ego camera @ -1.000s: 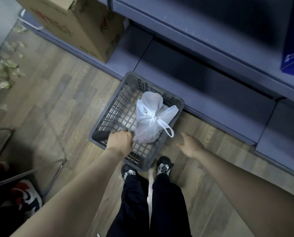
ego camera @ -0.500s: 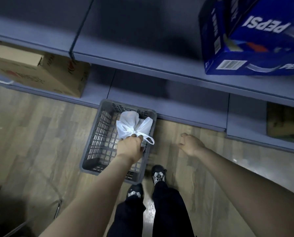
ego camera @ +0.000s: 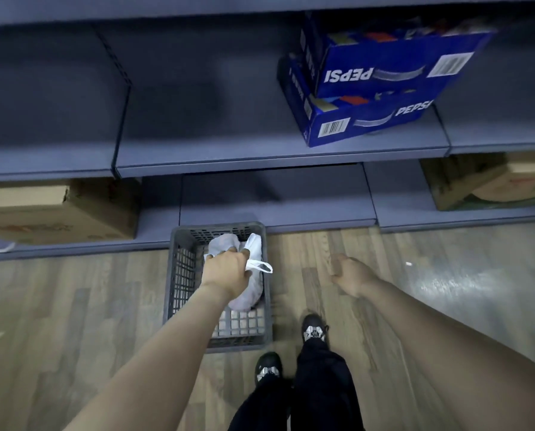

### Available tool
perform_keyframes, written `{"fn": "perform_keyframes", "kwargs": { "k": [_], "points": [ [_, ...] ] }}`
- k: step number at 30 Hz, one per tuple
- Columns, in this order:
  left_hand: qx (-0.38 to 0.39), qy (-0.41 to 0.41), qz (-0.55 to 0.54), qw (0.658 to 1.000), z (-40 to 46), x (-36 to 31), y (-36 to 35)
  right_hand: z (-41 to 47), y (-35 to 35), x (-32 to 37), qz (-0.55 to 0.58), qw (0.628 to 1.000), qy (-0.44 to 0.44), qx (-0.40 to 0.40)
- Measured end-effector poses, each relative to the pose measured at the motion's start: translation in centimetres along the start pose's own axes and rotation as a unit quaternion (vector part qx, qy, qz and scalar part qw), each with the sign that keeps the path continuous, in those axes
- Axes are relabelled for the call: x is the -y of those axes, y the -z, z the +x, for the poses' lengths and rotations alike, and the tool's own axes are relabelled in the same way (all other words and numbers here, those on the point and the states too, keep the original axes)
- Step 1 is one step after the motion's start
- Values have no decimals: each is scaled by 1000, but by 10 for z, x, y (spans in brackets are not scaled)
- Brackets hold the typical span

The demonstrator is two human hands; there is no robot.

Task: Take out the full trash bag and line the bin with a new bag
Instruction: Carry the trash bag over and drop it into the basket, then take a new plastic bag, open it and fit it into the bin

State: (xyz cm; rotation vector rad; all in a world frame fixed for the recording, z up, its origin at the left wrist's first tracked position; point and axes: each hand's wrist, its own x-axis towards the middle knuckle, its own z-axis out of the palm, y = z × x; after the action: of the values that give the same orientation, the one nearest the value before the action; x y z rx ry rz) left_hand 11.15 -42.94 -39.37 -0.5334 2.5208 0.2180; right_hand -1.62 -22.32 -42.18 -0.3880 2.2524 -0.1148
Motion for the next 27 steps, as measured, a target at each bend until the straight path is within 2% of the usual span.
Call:
{"fn": "perform_keyframes", "kwargs": {
  "k": [8,13,18,21,27],
  "points": [
    [7,-49,51,997,-19,-48,41,-59,27,-52,44,997,-54,-30],
    [-21,-105,99,989,-21,-102,77,-95,63,-103,-7,995,-92,-37],
    [-28,-157,116,980,-19,-172,117,-133,110,-162,10,989,-131,-69],
    [-7,-208,103,973,-22,-224,137,-161,134,-200,30,984,-152,-85],
    [19,-312,124,942,-37,-322,161,-223,162,-289,74,967,-210,-123]
  ]
}}
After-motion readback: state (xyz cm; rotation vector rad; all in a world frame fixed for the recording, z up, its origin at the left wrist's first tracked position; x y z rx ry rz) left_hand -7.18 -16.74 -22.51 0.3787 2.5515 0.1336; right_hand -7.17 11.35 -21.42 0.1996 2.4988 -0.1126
